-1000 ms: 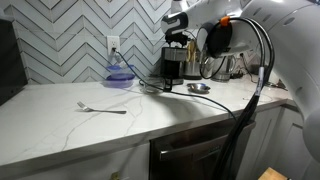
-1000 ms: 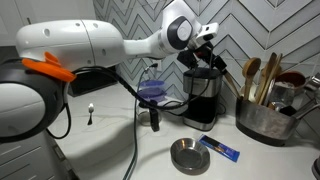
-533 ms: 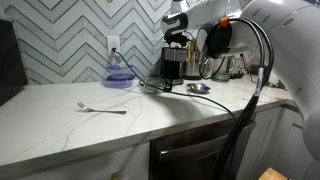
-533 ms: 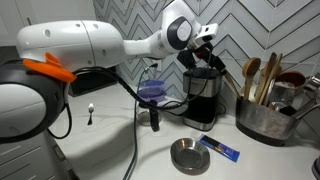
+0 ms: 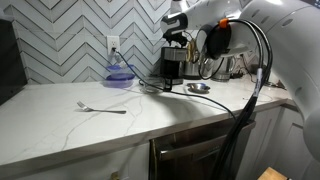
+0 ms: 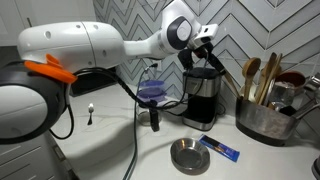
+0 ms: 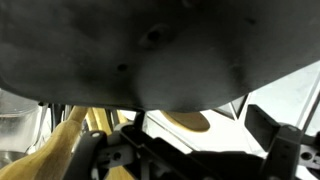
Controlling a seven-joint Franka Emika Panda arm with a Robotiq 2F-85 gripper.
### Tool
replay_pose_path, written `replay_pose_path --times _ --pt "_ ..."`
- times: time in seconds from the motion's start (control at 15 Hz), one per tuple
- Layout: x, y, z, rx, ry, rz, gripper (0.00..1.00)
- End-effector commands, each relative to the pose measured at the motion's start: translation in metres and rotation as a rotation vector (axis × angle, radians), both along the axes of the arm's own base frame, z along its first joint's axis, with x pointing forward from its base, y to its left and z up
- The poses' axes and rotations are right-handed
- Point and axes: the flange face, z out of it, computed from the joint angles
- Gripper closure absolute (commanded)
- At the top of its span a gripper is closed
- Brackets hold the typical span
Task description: Move the coffee maker slightly to the left
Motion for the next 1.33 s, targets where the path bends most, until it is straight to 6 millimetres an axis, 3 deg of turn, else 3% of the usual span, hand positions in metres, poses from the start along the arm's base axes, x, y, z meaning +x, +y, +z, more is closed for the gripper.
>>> replay_pose_path --times 0.0,0.4,0.8,1.27 --pt "0.007 0.008 -0.017 -0.036 0.036 -0.014 0.00" --pt "0.009 0.018 -0.022 -0.118 0.137 0.028 0.00" --pt "-0.002 0.034 -0.011 -0.043 0.259 0.066 0.00" --pt "-0.014 0.035 -0.008 0.021 0.330 0.022 0.00"
